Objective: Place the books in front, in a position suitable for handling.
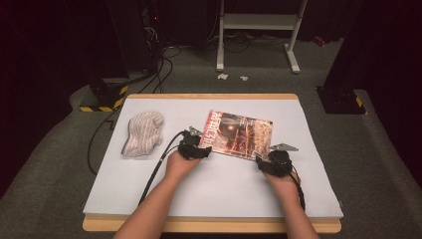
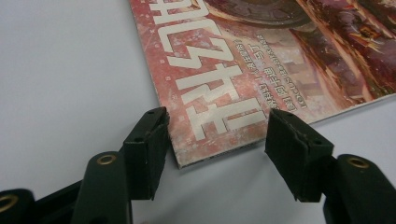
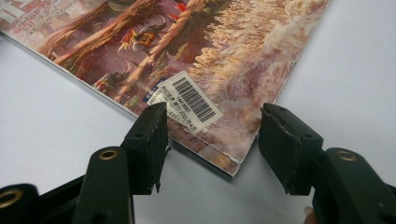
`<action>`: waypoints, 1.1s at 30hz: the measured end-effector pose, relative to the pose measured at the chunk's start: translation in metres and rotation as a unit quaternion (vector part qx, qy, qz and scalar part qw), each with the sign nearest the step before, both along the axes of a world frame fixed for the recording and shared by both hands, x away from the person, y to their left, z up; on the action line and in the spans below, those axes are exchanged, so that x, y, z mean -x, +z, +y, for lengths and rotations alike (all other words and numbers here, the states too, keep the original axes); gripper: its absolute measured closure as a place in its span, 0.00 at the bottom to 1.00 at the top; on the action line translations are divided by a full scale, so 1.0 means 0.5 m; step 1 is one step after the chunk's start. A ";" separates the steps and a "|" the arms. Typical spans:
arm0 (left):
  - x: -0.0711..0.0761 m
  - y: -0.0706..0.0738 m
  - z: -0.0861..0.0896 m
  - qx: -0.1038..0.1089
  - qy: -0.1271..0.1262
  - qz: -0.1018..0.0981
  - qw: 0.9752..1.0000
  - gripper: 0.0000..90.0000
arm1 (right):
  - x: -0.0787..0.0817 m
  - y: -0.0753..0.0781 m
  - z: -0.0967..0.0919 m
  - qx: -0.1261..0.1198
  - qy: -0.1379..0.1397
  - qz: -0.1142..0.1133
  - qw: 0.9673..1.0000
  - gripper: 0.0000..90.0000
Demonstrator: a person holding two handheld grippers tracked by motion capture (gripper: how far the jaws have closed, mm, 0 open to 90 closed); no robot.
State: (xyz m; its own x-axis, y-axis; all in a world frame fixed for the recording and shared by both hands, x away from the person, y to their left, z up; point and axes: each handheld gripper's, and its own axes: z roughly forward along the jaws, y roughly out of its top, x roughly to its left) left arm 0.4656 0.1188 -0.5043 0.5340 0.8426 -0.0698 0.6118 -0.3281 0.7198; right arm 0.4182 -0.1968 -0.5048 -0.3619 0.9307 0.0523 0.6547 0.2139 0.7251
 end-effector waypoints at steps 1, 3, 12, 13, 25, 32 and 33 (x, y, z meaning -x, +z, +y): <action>0.010 -0.001 0.004 -0.002 -0.002 -0.002 1.000 0.44 | 0.004 0.000 0.002 0.002 0.002 0.000 1.000 0.48; 0.027 -0.001 0.011 -0.003 -0.003 -0.002 1.000 0.44 | 0.018 0.000 0.006 0.002 0.006 0.000 1.000 0.48; 0.082 -0.002 0.044 -0.002 0.001 -0.006 1.000 0.46 | 0.075 0.001 0.034 0.010 0.025 0.003 1.000 0.48; 0.082 -0.002 0.044 -0.002 0.001 -0.006 1.000 0.47 | 0.075 0.001 0.034 0.010 0.025 0.003 1.000 0.48; 0.147 0.023 0.079 0.000 -0.001 -0.049 0.999 0.51 | 0.080 0.002 0.034 -0.008 0.028 0.003 1.000 0.46; 0.169 0.033 0.091 0.006 -0.004 -0.059 0.998 0.51 | 0.082 0.002 0.035 -0.002 0.031 0.002 1.000 0.47; 0.173 0.035 0.093 0.009 -0.006 -0.060 0.998 0.51 | 0.083 0.002 0.035 -0.002 0.032 0.003 0.999 0.47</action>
